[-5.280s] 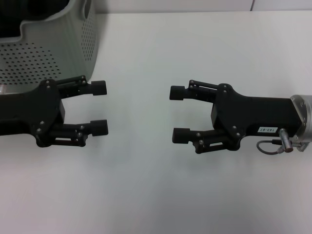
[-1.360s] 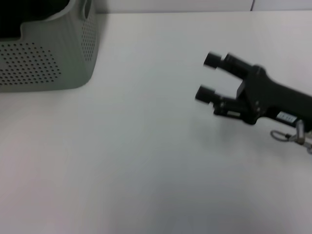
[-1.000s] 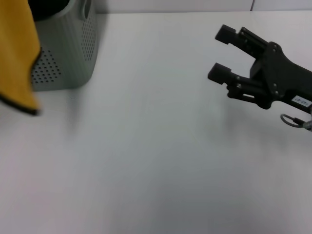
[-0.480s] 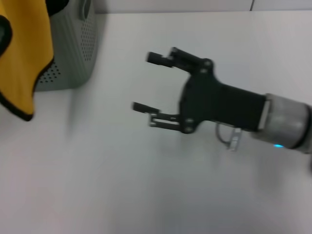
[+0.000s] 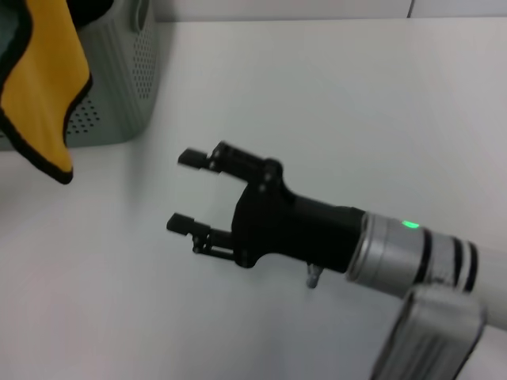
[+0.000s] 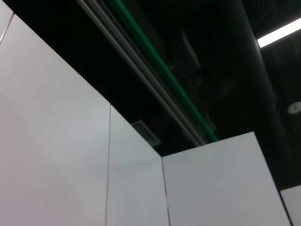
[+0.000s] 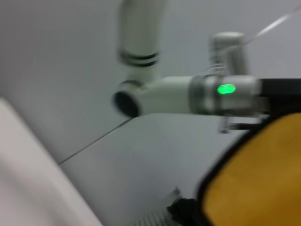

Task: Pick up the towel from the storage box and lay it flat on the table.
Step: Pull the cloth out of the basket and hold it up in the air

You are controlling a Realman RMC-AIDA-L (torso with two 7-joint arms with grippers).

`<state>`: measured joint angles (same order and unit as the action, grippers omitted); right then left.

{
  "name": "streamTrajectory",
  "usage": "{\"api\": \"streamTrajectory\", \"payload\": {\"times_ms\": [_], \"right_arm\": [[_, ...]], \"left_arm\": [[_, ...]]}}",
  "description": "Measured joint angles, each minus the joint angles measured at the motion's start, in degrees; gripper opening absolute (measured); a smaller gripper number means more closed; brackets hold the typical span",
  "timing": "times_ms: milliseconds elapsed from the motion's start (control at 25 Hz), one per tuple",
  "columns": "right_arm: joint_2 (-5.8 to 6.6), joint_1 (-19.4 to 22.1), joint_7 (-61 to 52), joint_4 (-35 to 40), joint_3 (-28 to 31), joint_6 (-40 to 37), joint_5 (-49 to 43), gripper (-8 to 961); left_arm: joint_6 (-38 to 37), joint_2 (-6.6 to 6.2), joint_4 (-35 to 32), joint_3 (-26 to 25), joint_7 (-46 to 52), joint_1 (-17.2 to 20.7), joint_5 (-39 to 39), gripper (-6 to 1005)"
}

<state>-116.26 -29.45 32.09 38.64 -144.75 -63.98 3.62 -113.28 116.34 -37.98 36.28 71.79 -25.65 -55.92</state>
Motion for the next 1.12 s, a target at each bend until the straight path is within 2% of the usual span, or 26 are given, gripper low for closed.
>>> {"api": "streamTrajectory", "payload": {"times_ms": [160,400,680,1120], "right_arm": [[-0.01,-1.29,7.97,0.26,-3.86,1.71,5.24,718],[-0.01,-6.94,9.14,0.31,-6.27,1.79,12.54,705],[-0.02,-10.65,8.90,0.94,-6.85,1.92,16.89,689],[-0.01,-11.84,8.43,0.88,-6.86,2.24,18.67,664]], "left_arm": [[-0.01,1.10,0.72,0.07,0.38,-2.06,0.34,18],[0.01,3.16,1.65,1.11,-0.05,-3.55,2.76,25],[0.13,3.31,3.27,1.26,-0.95,-5.21,2.86,33],[0.24,3.27,4.38,1.43,-1.49,-5.66,2.32,46]]}}
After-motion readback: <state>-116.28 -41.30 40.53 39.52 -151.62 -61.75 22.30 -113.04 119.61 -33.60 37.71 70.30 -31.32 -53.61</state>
